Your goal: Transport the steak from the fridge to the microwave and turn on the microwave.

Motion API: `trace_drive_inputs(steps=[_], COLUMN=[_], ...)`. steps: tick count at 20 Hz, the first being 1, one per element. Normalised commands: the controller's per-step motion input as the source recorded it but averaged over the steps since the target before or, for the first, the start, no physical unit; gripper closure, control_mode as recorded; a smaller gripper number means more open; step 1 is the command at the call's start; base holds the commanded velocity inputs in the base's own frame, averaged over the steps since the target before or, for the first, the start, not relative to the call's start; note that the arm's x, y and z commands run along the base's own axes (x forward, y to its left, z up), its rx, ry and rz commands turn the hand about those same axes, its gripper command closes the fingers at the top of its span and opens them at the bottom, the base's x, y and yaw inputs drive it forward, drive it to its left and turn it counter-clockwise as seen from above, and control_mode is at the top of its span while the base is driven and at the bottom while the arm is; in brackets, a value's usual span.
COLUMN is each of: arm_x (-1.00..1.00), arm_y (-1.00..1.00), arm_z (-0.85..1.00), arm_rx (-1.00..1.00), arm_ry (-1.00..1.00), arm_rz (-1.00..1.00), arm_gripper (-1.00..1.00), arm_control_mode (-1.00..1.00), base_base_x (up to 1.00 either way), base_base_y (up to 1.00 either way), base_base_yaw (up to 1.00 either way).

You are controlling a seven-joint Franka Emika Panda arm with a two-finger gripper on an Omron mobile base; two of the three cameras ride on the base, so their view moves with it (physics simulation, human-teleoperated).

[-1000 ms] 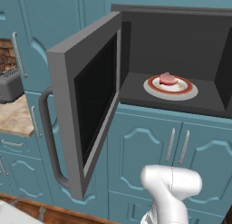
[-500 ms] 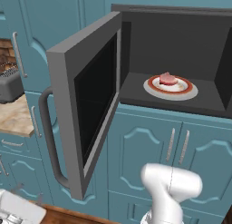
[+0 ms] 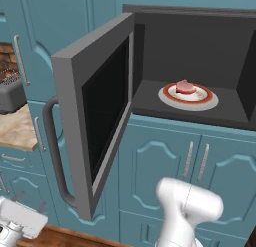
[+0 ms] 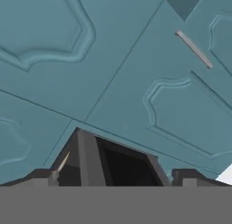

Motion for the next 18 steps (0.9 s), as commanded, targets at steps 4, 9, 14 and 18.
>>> trace_drive_inputs(steps=[4, 9, 14, 18], arm_x=[0.18, 0.16, 0.09, 0.0], arm_y=[0.0, 0.0, -0.09, -0.33], arm_z=[0.12, 0.19, 0.31, 0.34], arm_rx=[0.05, 0.05, 0.12, 0.2], arm_ry=[-0.19, -0.22, -0.16, -0.12], arm_rz=[-0.17, -0.2, -0.15, -0.14], arm_gripper=[-1.0, -1.0, -1.0, -1.0], arm_control_mode=[-1.0, -1.0, -1.0, -1.0], base_base_x=[0.0, 0.0, 0.0, 0.0], base_base_y=[0.0, 0.0, 0.0, 0.0], base_base_yaw=[0.0, 0.0, 0.0, 0.0])
